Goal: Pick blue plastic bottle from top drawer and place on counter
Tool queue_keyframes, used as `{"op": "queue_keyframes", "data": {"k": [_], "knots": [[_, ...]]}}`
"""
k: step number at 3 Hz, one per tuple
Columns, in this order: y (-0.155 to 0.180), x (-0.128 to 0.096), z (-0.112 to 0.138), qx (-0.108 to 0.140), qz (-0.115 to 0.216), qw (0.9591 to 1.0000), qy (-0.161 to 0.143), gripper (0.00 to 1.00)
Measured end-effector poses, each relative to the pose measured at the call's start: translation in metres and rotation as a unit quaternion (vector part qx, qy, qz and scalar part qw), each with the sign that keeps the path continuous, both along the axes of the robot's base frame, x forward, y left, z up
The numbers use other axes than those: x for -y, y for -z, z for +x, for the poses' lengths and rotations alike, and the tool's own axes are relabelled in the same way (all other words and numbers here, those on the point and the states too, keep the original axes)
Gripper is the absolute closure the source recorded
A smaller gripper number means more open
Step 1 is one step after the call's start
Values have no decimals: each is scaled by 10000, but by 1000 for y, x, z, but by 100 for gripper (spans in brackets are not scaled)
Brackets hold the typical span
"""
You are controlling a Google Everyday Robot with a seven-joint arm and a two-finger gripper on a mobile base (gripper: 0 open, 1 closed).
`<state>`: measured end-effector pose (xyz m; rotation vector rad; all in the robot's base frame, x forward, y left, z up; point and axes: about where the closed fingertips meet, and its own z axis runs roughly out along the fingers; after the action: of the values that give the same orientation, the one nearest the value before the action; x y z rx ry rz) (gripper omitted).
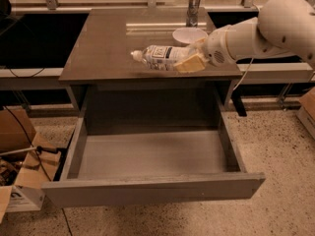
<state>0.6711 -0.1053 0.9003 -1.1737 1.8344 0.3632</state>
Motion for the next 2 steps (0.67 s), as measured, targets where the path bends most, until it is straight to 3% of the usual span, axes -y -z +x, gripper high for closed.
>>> {"op": "queue_keyframes", "data": {"k": [1,2], "knots": [[11,-11,41,-217,162,9993,249,100],[34,-27,76,-462,297,9978,365,84]]}}
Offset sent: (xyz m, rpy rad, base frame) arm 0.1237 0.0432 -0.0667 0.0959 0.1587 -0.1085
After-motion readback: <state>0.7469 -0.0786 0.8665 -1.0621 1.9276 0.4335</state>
